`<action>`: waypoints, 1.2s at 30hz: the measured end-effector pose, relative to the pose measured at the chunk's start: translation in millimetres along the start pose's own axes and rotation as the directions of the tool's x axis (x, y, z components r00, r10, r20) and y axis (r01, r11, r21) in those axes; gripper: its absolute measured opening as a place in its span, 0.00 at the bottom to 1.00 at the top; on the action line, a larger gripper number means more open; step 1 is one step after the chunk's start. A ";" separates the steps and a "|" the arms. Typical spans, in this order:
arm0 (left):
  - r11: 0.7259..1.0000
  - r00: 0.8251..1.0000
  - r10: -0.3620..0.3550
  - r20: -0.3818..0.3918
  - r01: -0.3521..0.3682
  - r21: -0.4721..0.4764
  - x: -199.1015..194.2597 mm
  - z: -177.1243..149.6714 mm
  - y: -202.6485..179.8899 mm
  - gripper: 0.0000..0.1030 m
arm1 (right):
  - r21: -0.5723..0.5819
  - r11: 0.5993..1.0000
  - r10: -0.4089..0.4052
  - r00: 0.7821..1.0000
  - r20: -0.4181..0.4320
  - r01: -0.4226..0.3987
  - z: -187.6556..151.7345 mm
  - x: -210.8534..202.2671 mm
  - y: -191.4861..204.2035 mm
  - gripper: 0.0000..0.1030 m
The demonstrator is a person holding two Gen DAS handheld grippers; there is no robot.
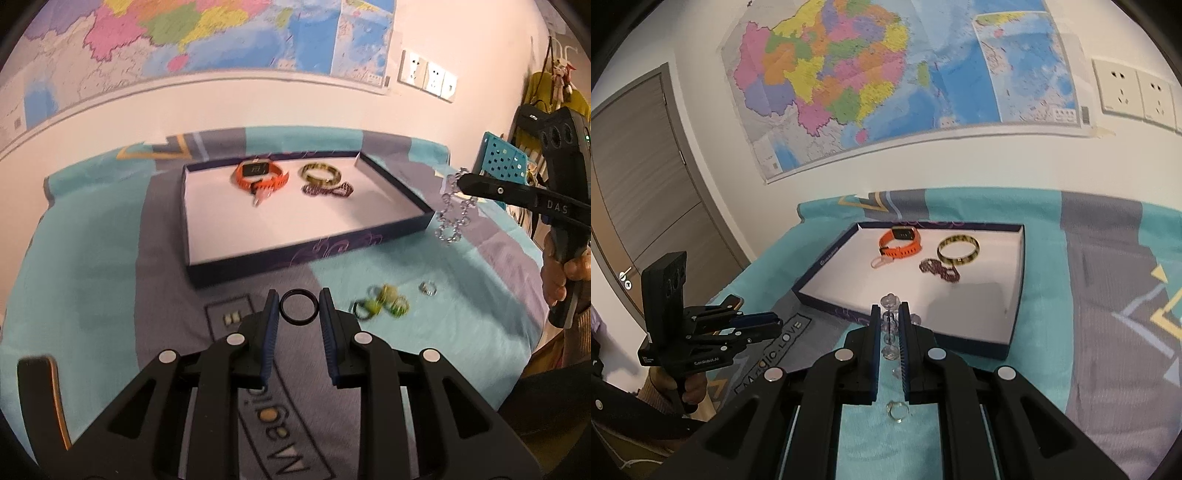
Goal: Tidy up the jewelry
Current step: 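Carry the crystal bracelet with the right tool into the box while the left tool carries the hair tie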
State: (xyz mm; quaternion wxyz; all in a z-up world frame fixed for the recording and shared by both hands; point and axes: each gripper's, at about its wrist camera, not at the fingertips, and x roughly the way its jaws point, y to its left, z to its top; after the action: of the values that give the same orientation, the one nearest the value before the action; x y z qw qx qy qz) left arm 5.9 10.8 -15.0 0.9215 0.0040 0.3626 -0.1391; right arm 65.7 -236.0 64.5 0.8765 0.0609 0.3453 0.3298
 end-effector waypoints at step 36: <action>0.999 1.000 -0.003 -0.009 0.004 0.042 63.7 76.0 9.1 0.22 | -0.011 1.000 0.021 0.998 -0.055 -0.022 58.9 92.0 -15.5 0.08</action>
State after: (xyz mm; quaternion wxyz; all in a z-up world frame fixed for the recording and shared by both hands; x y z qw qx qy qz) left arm 103.4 -4.8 -2.4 0.9194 0.0233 0.3635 -0.1483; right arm 162.1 -183.9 51.7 0.8635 0.0503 0.3667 0.3426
